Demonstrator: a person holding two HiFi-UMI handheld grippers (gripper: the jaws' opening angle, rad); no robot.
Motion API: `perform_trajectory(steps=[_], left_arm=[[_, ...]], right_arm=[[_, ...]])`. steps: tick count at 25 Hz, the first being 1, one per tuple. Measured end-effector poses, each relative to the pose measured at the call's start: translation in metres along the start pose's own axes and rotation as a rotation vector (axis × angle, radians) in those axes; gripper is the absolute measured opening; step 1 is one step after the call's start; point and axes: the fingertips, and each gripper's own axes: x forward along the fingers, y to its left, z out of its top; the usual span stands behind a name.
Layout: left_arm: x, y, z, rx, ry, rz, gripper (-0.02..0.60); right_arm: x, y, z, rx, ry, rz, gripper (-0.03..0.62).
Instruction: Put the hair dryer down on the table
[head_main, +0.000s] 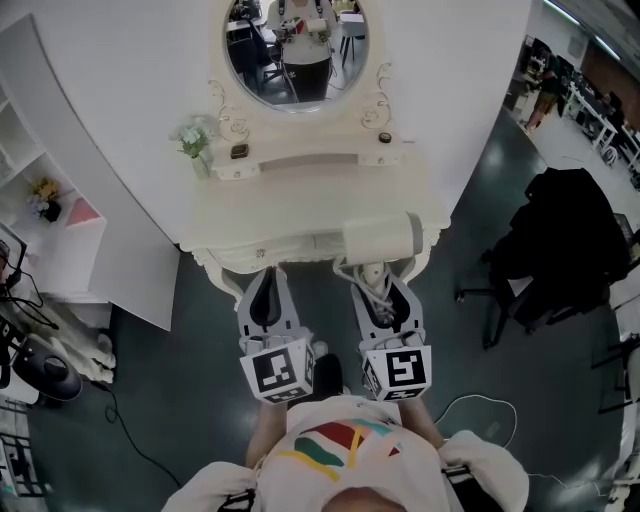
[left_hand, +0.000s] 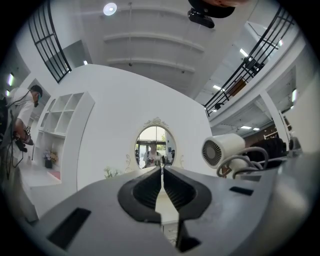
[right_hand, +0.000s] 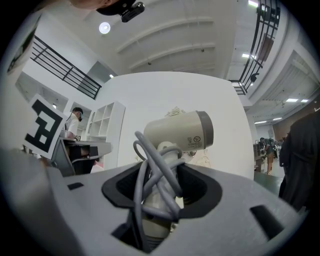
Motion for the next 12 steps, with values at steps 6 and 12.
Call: perform_trajectory(steps=[6, 12], left_arm=[[0.008, 0.007, 0.0, -0.029, -0.032, 0.007, 0.014], [0.028, 0.019, 0.0, -0.068, -0.065, 0.011, 0.014]], right_arm=[[0.01, -0.006, 0.001, -0.006, -0.008, -0.013, 0.187], [0.032, -0.011, 0.014, -0.02, -0.048, -0.02, 0.187]])
